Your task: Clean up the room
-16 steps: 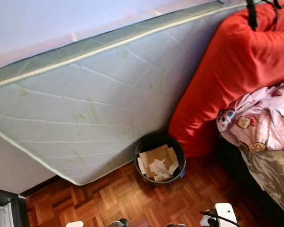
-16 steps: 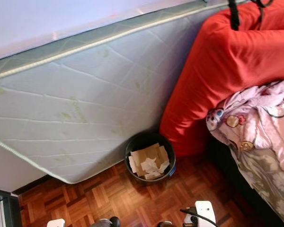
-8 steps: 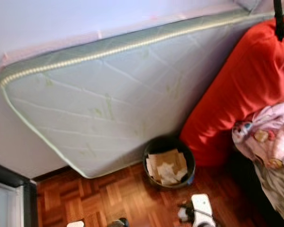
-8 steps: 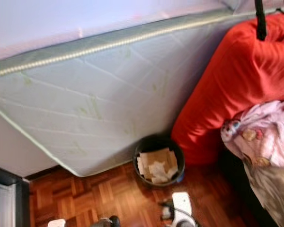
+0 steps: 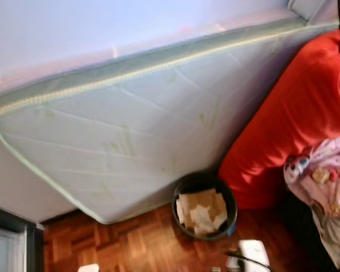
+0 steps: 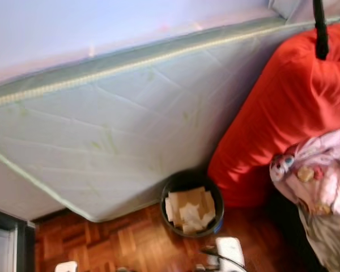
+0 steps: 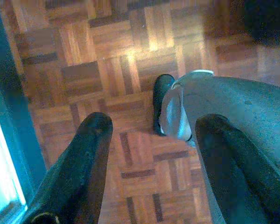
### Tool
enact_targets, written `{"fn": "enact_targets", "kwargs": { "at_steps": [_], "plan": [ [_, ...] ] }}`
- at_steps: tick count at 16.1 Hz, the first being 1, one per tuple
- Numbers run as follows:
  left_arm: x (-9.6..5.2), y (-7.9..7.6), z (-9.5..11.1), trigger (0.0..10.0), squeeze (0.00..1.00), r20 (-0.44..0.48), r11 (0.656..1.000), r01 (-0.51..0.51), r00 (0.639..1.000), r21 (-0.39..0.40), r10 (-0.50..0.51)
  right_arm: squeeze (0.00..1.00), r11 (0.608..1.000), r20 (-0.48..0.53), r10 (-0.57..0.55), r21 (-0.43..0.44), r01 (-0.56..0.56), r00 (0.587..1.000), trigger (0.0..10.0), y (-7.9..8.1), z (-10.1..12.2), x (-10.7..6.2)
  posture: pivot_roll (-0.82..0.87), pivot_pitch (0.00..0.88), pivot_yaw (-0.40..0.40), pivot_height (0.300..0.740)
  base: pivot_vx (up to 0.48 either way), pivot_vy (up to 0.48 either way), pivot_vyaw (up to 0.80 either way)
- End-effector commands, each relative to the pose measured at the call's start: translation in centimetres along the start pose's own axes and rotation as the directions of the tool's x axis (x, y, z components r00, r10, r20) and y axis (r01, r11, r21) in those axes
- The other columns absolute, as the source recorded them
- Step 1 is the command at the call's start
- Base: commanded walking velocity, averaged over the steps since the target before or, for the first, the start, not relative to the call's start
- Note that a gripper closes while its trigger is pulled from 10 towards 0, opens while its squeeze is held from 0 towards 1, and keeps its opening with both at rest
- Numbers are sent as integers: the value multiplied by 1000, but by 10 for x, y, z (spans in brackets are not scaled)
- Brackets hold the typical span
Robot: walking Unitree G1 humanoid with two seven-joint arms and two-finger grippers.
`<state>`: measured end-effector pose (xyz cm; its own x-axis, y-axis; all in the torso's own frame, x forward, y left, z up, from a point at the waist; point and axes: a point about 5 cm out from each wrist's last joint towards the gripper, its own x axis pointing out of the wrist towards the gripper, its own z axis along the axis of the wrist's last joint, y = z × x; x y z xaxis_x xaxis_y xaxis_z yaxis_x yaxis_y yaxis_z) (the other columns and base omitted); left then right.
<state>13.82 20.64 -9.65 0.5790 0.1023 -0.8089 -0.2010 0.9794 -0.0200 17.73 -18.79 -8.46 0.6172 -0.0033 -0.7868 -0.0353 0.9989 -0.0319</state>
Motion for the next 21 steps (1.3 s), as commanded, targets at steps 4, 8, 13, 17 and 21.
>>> {"fn": "enact_targets", "kwargs": {
  "at_steps": [4, 8, 13, 17, 21],
  "plan": [
    [-3, -5, -13, 10000, 0, -36, 1000, 30, 999, -6, -30, 0, 999, 10, 40, 23, -41, 999, 10000, 13, 1, 1, -45, 220, -30, 726, 0, 0, 0],
    [-3, -7, -11, 10000, 0, -5, 999, 46, 999, -20, -46, 0, 997, 96, 66, 41, -70, 993, 10000, 23, 25, 6, -47, 225, -29, 726, 0, 0, 0],
    [-4, -9, -3, 10000, 0, 96, 995, 92, 991, -29, -89, 0, 996, 133, 81, 38, -86, 988, 10000, 19, 36, 7, -29, 230, -23, 726, 0, 0, 0],
    [-3, -14, 1, 10000, 0, 47, 962, 205, 975, 180, -216, 0, 996, 121, 72, 49, -79, 990, 10000, 18, 34, 7, -37, 238, -16, 726, 0, 0, 0],
    [-1, -20, -2, 10000, 0, -162, 772, 337, 941, 539, -298, 0, 996, 118, 65, 56, -72, 991, 10000, 14, 30, 6, -28, 241, -12, 726, 0, 0, 0]
  ]
}}
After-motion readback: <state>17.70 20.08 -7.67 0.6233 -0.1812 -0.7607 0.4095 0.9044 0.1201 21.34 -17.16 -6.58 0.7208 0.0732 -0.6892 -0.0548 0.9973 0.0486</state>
